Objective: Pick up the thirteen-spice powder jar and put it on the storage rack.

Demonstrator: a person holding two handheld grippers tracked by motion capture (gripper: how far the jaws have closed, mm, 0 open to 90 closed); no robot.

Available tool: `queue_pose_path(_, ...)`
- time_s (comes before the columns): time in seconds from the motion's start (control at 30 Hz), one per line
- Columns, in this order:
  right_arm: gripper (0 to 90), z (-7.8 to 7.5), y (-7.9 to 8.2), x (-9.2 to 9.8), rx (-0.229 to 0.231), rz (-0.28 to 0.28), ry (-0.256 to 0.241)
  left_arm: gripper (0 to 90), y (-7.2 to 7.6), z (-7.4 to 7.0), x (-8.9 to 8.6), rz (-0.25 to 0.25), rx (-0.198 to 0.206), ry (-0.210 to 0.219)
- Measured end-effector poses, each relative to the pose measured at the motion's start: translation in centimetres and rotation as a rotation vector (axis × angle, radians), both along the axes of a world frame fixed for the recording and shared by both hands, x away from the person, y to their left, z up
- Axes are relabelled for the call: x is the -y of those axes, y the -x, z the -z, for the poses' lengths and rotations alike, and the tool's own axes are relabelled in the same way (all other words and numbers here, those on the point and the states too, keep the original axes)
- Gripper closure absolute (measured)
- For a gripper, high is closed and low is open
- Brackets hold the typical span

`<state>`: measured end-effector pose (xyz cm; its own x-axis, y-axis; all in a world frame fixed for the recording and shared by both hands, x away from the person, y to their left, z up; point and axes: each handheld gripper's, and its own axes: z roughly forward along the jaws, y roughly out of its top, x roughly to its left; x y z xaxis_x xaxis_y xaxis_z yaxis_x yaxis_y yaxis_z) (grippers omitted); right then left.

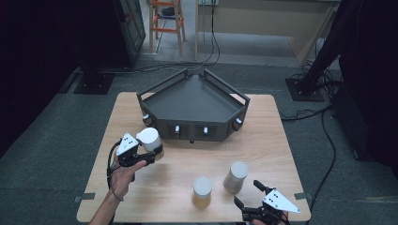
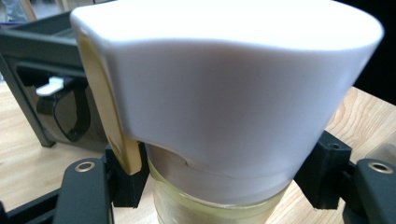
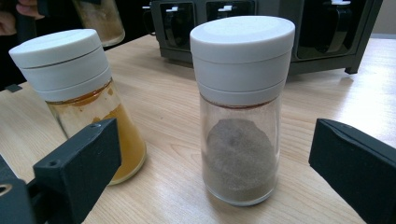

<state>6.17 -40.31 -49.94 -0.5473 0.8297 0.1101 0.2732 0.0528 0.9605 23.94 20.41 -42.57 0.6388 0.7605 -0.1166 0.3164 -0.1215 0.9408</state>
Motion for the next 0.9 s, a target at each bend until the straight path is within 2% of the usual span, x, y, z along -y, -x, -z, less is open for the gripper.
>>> queue_pose_path(0.37, 2.2, 0.0, 0.1, 0.1, -0.003, 0.003, -0.006, 30.0, -0.9, -2.7, 0.5, 0.018, 0.002, -0.019)
queue_pose_path(0.8, 2.2, 0.0, 0.1, 0.2, -0.003, 0.002, -0.007, 30.1, -3.5, -6.3, 1.7, 0.023, -0.008, -0.032)
queue_pose_path(0.9, 2.2, 0.0, 0.1, 0.2, -0.001, 0.005, -0.009, 30.1, -3.8, -6.6, 1.9, 0.019, -0.008, -0.033)
